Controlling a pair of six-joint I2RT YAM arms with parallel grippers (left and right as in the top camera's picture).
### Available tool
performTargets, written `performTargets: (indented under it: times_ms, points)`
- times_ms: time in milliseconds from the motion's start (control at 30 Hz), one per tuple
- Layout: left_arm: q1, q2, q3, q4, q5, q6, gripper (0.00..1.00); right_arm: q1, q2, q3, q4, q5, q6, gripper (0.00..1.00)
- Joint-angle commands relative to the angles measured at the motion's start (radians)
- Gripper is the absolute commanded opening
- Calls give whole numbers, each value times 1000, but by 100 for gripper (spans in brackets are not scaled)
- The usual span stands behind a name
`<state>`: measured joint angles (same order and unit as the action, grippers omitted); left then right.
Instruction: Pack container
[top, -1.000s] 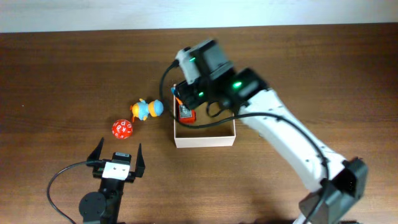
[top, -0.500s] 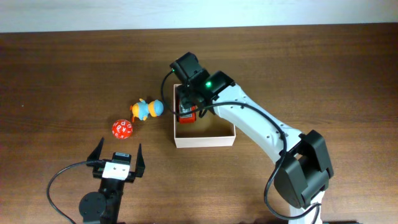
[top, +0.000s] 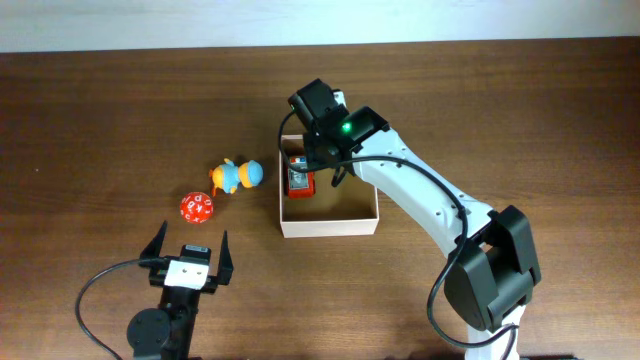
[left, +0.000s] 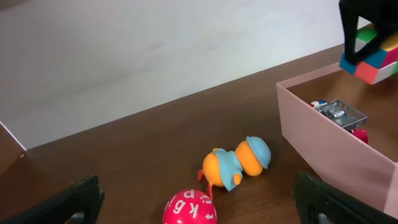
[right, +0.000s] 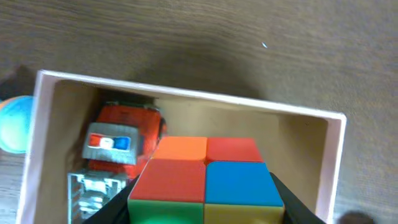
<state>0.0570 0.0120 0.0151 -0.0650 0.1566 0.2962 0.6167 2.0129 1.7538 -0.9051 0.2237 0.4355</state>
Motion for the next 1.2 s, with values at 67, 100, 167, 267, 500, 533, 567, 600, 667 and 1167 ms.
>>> performTargets:
  times_ms: [67, 100, 167, 267, 500, 533, 567, 600, 667, 1167]
  points:
    - [-5, -7, -6, -2, -4, 12, 99, -4, -11, 18, -37, 57, 74, 45]
    - [-5, -7, -6, -2, -4, 12, 99, -4, -11, 18, -45, 69, 82, 45]
    - [-5, -7, -6, -2, -4, 12, 99, -5, -11, 18, -57, 81, 83, 45]
    - [-5, -7, -6, -2, -4, 12, 99, -16, -11, 18, -71, 85, 101, 45]
    - [-5, -7, -6, -2, -4, 12, 99, -62, -10, 17, -95, 84, 123, 45]
    - [-5, -7, -6, -2, -4, 12, 99, -67, -10, 17, -95, 84, 123, 45]
    - [-5, -7, -6, -2, -4, 12, 99, -71, -10, 17, -95, 84, 123, 45]
    - [-5, -7, -6, -2, -4, 11, 99, -75, -10, 17, -95, 84, 123, 45]
    - [-5, -7, -6, -2, -4, 12, 99, -79, -10, 17, -94, 84, 123, 45]
    - [-5, -7, -6, -2, -4, 12, 99, -80, -9, 17, -85, 39, 79, 45]
